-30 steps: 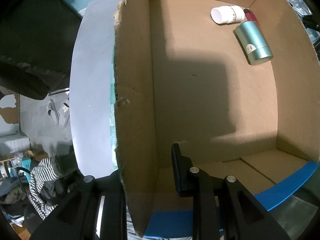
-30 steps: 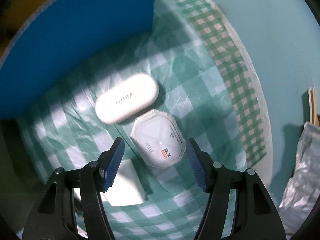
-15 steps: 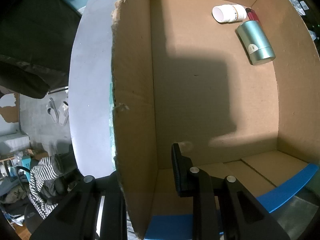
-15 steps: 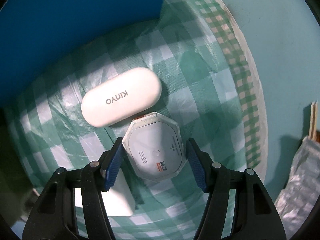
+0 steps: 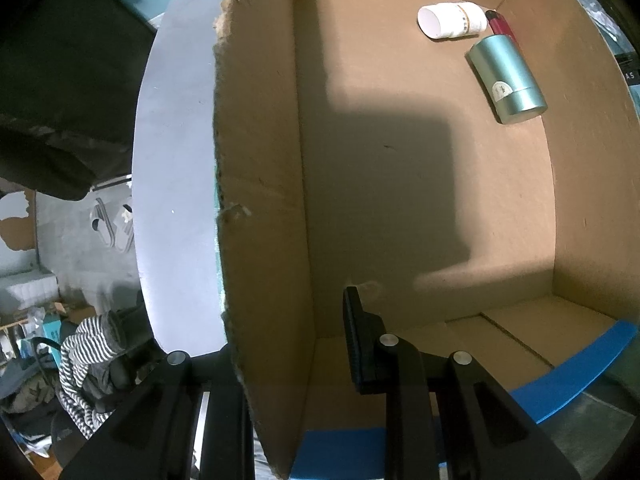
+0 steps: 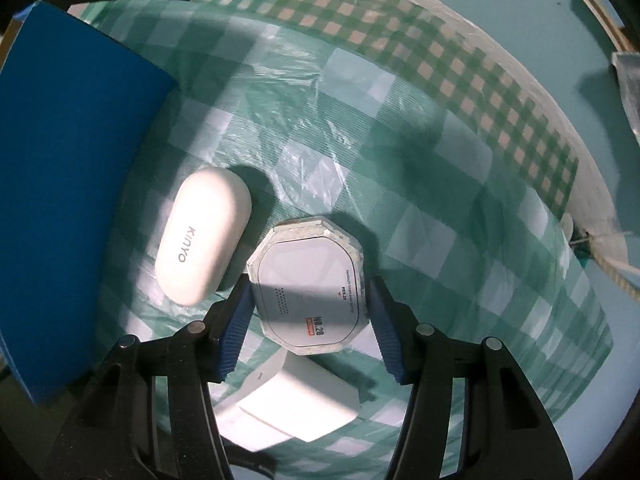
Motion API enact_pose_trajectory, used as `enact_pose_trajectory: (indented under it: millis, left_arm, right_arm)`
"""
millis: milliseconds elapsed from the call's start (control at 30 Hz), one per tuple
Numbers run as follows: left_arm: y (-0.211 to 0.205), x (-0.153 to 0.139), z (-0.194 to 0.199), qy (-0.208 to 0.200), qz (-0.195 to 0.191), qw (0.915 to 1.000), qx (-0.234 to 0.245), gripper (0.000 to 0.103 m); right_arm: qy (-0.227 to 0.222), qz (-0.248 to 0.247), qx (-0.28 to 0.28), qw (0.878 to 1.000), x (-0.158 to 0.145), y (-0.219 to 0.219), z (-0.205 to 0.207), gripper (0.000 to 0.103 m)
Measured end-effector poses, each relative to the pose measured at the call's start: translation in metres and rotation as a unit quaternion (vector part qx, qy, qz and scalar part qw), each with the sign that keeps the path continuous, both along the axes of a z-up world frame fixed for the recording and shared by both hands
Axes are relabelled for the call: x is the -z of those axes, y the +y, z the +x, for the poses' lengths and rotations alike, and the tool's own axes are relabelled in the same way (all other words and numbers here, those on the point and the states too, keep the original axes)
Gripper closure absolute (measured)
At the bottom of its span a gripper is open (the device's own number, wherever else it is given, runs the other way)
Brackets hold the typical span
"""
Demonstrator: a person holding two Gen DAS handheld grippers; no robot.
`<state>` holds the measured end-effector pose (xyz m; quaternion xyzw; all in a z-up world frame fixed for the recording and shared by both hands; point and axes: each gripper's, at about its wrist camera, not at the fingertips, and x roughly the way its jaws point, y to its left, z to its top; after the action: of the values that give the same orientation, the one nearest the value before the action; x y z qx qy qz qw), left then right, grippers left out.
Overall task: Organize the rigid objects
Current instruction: 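Grasp the white octagonal box with the right gripper, then carry the octagonal box with the right gripper into the box and release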
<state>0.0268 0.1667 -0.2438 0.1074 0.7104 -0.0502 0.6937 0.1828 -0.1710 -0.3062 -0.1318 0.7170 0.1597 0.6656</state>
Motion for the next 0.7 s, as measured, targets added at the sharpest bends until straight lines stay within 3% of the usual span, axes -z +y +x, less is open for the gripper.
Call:
enact_pose_trajectory:
  millis: [300, 700]
  left_arm:
    - [-0.002, 0.0, -0.002, 0.0, -0.004, 1.0, 0.008, 0.081]
    - [-0.001, -0.002, -0.004, -0.004, -0.01, 0.9999, 0.013, 0.081]
  right_arm:
    - [-0.021, 0.003, 0.034, 0.999, -0.006, -0.003, -0.014, 0.047]
    - [-0.042, 0.037, 0.049, 0.997, -0.062, 0.005, -0.036, 0.047]
